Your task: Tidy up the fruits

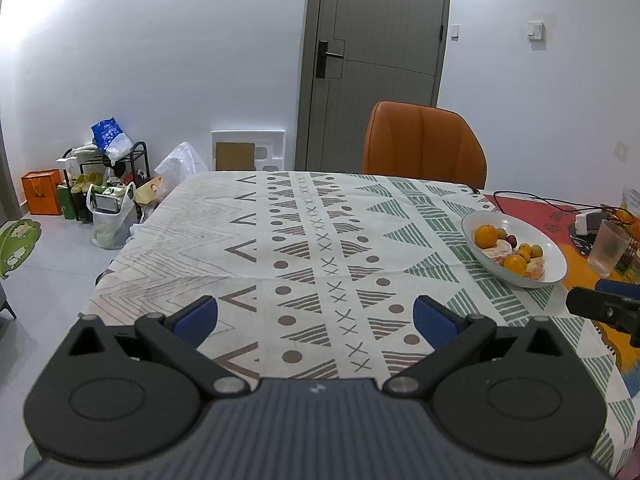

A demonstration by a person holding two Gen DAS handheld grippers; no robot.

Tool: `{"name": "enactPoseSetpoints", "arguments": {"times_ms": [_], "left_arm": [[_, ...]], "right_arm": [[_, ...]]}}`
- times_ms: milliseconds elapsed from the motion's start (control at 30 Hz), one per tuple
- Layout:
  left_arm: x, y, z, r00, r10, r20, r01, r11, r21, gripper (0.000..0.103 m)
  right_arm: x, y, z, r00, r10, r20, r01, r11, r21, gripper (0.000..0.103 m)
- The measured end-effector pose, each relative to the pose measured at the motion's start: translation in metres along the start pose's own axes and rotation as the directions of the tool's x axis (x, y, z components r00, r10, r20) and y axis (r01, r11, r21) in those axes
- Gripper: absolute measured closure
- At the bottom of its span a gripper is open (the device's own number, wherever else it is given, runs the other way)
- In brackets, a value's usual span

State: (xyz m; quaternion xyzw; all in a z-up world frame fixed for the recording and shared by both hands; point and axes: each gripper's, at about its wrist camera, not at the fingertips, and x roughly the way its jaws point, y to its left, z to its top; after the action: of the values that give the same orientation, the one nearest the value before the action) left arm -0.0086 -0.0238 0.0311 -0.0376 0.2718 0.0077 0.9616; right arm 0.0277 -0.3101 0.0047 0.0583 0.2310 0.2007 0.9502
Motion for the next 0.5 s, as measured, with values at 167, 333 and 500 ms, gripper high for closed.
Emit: {"name": "enactPoseSetpoints", "arguments": {"times_ms": [167, 333, 500], "left_arm": [[0.0012, -0.0008, -0.0003, 1.000, -0.002, -0.003, 0.002, 1.000, 0.001, 0.000], [0.0033, -0.0009, -0.0028, 1.000, 0.000, -0.010, 0.000, 1.000, -0.001, 0.000], [0.0039, -0.0017, -0.0035, 1.000, -0.002, -0.012, 0.002, 1.000, -0.001, 0.000]], "right_arm": [[-0.0004, 0.0004, -0.0004, 1.000, -0.004, -0.001, 0.004, 1.000, 0.003, 0.000], [-0.0001, 0.0005, -0.0003, 1.000, -0.007, -0.002, 0.007, 1.000, 0.001, 0.000], [-0.0010, -0.0003, -0.0005, 1.000, -0.011, -0.001, 0.011, 1.000, 0.003, 0.000]]}}
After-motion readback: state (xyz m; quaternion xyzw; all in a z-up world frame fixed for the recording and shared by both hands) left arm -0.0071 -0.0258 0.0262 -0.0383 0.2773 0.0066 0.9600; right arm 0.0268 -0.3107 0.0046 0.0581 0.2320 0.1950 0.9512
